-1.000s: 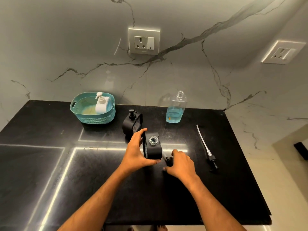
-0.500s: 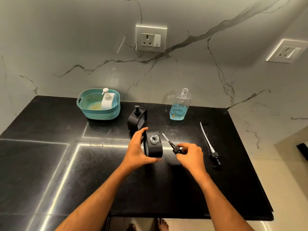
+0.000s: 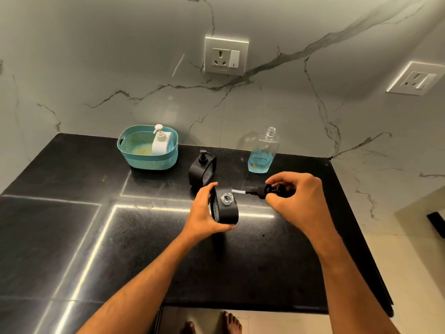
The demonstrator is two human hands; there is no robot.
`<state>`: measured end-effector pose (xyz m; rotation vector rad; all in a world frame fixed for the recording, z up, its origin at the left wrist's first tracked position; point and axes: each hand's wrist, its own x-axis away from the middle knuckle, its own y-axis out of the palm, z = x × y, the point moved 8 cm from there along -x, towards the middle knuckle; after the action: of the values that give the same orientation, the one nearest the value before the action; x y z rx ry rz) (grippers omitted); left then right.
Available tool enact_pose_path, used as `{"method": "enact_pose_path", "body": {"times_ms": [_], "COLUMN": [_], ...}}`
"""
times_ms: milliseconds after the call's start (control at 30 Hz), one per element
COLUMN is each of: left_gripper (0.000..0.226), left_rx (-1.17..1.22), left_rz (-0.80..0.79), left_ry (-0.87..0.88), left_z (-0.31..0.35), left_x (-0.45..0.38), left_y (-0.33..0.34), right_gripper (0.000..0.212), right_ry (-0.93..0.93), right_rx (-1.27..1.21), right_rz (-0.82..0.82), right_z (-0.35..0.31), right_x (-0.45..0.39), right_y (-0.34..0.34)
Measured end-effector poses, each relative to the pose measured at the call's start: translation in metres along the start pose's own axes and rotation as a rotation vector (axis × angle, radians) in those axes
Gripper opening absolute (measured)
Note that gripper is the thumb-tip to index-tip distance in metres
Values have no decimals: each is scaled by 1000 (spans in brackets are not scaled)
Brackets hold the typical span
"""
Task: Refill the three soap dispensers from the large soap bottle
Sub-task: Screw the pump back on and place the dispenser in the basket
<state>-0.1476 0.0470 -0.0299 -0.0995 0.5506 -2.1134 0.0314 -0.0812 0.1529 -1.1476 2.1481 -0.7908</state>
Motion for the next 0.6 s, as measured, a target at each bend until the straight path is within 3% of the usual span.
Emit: {"method": "enact_pose_path", "body": {"times_ms": [167,600], "left_gripper": [128,124], "left_rx": [-10,-27], "left_rz": [4,-6], "left_ry": [12,59], "left_z": [1,9], "left_x": [3,9], "left_y": [1,7], "right_gripper": [23,20], "right_ry": [-16,-78], "right_rx": [58,90], "right_rz": [-80,-61], "right_z": [-12,-34], "right_x": [2,-6], "right_y": [4,1]}}
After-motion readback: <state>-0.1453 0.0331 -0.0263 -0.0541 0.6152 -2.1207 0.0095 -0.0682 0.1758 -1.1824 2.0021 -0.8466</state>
